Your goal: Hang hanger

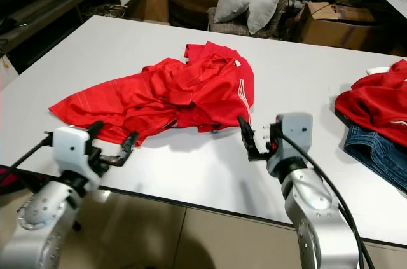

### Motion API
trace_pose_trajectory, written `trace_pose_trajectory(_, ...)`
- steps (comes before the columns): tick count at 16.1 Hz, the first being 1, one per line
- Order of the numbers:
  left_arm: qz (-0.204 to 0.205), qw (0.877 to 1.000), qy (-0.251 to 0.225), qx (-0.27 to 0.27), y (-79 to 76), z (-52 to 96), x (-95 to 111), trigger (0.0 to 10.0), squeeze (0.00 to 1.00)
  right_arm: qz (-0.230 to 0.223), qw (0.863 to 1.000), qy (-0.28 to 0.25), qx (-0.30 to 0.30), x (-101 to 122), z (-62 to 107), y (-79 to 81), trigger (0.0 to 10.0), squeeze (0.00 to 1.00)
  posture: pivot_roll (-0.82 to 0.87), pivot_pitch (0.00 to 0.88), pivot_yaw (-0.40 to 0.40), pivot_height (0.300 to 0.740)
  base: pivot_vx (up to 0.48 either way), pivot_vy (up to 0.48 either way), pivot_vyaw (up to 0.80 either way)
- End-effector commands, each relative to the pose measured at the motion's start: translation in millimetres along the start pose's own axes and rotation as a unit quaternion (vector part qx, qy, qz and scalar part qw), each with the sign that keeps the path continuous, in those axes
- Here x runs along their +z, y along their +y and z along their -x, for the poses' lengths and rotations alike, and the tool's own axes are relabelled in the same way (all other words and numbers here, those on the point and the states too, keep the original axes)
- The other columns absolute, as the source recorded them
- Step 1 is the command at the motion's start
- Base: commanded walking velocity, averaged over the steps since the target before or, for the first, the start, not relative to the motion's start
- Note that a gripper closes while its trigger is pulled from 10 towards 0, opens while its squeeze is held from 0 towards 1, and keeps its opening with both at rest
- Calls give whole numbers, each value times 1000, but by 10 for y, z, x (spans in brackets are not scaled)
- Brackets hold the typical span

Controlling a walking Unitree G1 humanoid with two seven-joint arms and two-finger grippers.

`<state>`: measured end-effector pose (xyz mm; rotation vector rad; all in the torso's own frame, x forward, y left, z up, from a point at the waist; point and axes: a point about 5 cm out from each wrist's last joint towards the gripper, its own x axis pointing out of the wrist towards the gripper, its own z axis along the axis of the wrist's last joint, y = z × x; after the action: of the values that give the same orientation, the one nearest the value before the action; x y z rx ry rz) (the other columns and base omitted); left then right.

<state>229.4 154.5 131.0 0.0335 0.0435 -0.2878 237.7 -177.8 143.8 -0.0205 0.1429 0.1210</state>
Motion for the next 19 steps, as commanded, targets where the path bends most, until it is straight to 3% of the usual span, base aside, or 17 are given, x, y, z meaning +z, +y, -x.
trace_pose_trajectory(1,-2,1000,6,-2,-57,14,-3,10000,667,20,1000,1,-16,-11,35,-15,10000,0,-186,0,36,740,0,-446,0)
trace_pose_trajectory(2,1,1000,13,-13,-137,4,-47,10000,659,13,1000,18,-18,-109,79,13,10000,729,-205,0,65,740,0,-480,0)
trace_pose_trajectory(3,-2,1000,19,-20,-165,-10,-89,10000,659,3,1000,16,-21,-137,107,29,10000,1000,-214,0,74,740,0,-480,0)
trace_pose_trajectory(4,6,999,23,-23,-171,-30,-123,10000,671,-9,1000,11,-14,-144,123,28,10000,1000,-208,0,76,740,0,-480,0)
trace_pose_trajectory(7,-6,1000,25,-16,-136,6,-80,10000,659,15,1000,-6,8,-127,111,22,10000,1000,-177,0,65,740,0,-480,0)
trace_pose_trajectory(10,3,1000,23,-14,-109,48,-69,10000,655,16,999,-24,45,-52,82,87,10000,1000,-185,0,69,740,0,-480,800)
trace_pose_trajectory(11,25,999,35,-6,-100,49,-101,10000,667,8,999,-24,42,-50,86,90,10000,1000,-186,0,75,740,0,0,800)
trace_pose_trajectory(12,15,999,32,2,-73,25,-90,10000,710,-14,999,0,47,-99,104,103,10000,1000,-181,0,76,740,0,0,800)
trace_pose_trajectory(13,-27,999,29,37,20,-14,-64,10000,784,-30,998,16,58,-151,120,133,10000,1000,-181,0,78,740,0,0,800)
trace_pose_trajectory(14,-41,997,30,52,62,-21,-60,10000,784,-31,998,18,60,-163,124,144,10000,1000,-182,0,81,740,0,0,800)
trace_pose_trajectory(15,-59,996,6,74,180,-43,5,10000,1000,-22,998,10,58,-162,119,179,10000,1000,-191,0,91,740,0,0,800)
trace_pose_trajectory(16,-63,995,-28,75,228,-54,85,10000,1000,-7,999,-2,51,-148,108,192,10000,1000,-190,0,100,740,0,0,800)
trace_pose_trajectory(17,-68,994,-30,80,226,-54,91,10000,1000,14,999,-10,40,-142,103,168,10000,1000,-190,0,104,740,0,0,800)
trace_pose_trajectory(19,-48,994,-20,91,167,-47,49,10000,1000,10,999,-17,33,-120,123,75,10000,1000,-183,0,105,740,0,0,800)
